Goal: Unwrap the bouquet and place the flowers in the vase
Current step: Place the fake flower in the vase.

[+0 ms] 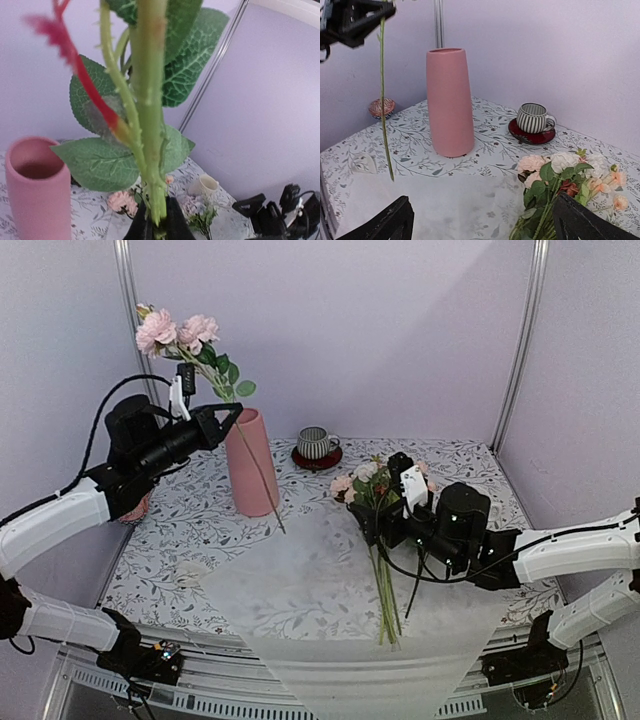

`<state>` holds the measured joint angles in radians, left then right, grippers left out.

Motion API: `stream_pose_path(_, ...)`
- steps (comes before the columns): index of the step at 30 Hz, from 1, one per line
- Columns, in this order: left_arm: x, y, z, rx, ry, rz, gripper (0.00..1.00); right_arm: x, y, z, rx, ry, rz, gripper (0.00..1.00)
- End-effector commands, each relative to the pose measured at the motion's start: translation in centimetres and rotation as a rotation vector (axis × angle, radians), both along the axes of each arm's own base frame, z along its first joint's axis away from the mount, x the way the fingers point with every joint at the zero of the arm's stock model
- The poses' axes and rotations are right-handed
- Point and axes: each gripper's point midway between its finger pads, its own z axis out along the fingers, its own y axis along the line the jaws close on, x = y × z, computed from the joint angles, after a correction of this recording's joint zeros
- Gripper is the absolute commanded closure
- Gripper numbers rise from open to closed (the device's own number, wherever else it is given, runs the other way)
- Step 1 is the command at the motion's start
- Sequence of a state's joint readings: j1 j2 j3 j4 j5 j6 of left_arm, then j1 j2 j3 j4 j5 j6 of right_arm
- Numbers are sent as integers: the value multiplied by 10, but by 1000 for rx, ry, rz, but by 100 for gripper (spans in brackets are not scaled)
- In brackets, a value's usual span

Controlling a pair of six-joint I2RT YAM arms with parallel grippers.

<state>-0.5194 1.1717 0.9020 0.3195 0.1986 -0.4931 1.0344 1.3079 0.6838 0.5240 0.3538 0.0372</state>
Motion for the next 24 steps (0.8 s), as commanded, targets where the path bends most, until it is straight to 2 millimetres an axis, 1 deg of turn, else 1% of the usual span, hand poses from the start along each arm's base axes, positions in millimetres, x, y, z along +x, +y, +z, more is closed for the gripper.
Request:
stream_pose_path(1,16,27,52,49,-117,99,100,15,-17,-18,-86,-112,-114,1)
stream_pose_path(3,21,38,78,63,-174,145,100,14,-18,-32,-80,-107,-119,1)
stream_pose_path(7,24,61,137,69,-313,263,100,16,-23,-60,-97,-82,-140,1)
stream_pose_path(8,25,67,149,73,-351,296,100,16,-22,-65,-97,-72,-138,1)
stream_pose_path(10,25,76,172,82,-423,359,100,15,-18,-65,-85,-65,-119,1)
stream_pose_path(12,26,85,188,92,-482,422,100,14,-18,-61,-79,-72,-116,1)
stream_pose_path(15,29,97,202,94,-544,506,100,15,-20,-61,-89,-88,-129,1)
stream_pose_path(19,36,101,210,87,-583,536,100,15,-19,-62,-97,-89,-127,1)
stream_pose_path(21,42,101,208,83,-580,537,100,16,-19,-62,-100,-90,-128,1)
stream_pose_path(24,52,99,201,81,-568,530,100,16,-20,-62,-100,-92,-133,1)
